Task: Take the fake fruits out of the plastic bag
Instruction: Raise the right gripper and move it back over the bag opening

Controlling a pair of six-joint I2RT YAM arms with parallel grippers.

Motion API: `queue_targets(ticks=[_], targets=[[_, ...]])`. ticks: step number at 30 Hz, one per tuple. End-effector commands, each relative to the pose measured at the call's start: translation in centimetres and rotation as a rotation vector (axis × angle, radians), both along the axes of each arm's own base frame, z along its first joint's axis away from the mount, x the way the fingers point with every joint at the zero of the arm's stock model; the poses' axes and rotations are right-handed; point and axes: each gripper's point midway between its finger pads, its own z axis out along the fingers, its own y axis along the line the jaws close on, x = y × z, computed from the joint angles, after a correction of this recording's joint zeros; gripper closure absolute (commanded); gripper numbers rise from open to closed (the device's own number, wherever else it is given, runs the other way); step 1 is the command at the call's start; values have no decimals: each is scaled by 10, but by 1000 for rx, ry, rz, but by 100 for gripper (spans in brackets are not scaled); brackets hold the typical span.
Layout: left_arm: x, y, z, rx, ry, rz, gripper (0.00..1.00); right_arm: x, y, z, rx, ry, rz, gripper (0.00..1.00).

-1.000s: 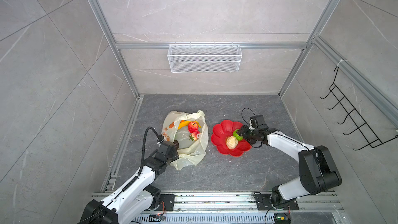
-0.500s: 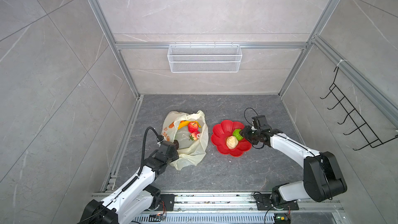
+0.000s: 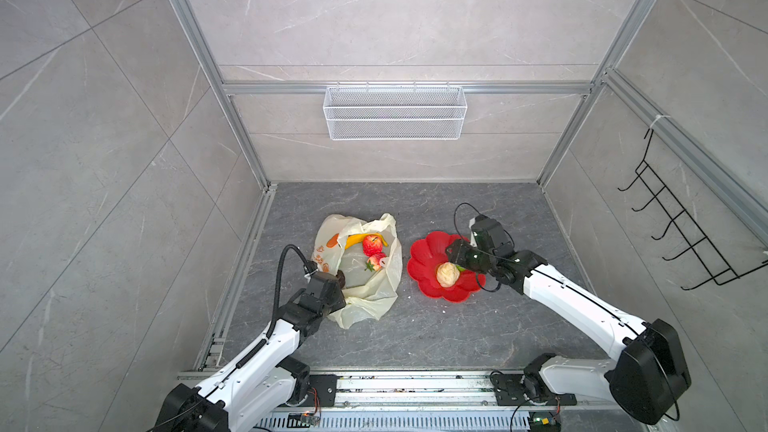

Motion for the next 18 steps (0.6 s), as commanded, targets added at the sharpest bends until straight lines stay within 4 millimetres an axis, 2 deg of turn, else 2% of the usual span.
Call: queue_targets(ticks=[1,5,9,13,18], targets=[[10,-5,17,-5,-40,-26,100,-7,44,17,-41,-81,116,41],[11,-7,18,-5,-38,-31,100,-21,114,19,-84,-131,271,40],[14,-11,23,-21,-44,-41,100,-28,170,-1,-101,-131,381,38],[17,-18,30,-44,-44,-59,100,-17,201,-25,-140,-105,423,38],[20,-24,34,-61,-44,-80,100,12,215,-47,-248,-109,385,35]])
